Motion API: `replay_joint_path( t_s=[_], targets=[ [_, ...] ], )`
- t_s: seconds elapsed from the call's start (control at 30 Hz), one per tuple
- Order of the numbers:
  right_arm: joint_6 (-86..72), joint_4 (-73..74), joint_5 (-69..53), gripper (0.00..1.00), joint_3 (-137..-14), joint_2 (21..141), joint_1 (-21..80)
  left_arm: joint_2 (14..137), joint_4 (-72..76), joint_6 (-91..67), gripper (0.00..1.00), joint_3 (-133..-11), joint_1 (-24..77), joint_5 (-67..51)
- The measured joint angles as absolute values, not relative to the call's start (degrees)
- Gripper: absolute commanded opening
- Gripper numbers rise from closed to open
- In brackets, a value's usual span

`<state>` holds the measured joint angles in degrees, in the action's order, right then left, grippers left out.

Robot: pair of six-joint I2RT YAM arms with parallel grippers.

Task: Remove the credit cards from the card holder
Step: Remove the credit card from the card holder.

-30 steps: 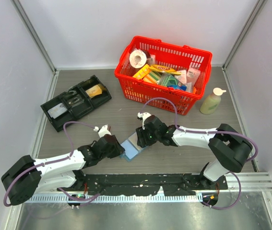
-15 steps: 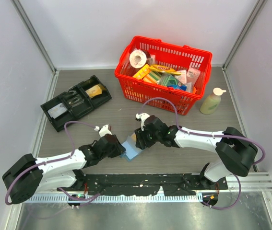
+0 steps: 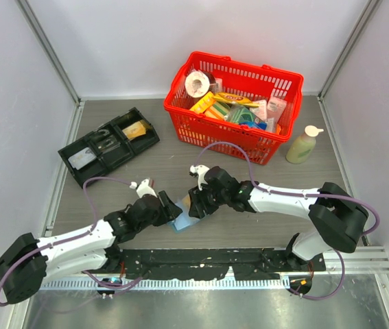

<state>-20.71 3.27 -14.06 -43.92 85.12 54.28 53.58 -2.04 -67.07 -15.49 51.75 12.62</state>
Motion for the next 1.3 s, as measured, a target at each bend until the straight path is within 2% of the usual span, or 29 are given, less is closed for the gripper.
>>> replay_joint_path(
  t_s=[0.47,0.63,0.73,0.87,0.97,1.3],
  targets=[
    [-22.09,1.85,-16.91,0.55,-43.94,85.1,54.33,36.82,-8.78,-68.69,0.67,-14.02,51.75,15.62],
    [-22.81,0.56,-18.0,0.55,-43.97,85.1,54.33,37.47,-9.74,-68.58,0.68,-15.44,51.77,15.62],
    [-23.07,0.19,-18.79,0.55,-44.29,85.1,54.33,40.1,-9.65,-68.53,0.61,-16.6,51.77,15.29],
    [-23.33,-0.54,-19.18,0.55,-44.53,85.1,54.33,42.98,-9.78,-67.94,0.41,-17.47,51.77,14.9],
    [-23.55,-0.6,-18.98,0.52,-44.53,85.1,54.35,43.55,-9.47,-67.05,0.32,-18.7,51.75,14.79],
    [-23.9,-1.19,-13.54,0.38,-43.81,85.54,54.39,49.43,-4.49,-67.42,0.3,-19.59,51.79,12.32]
  ],
)
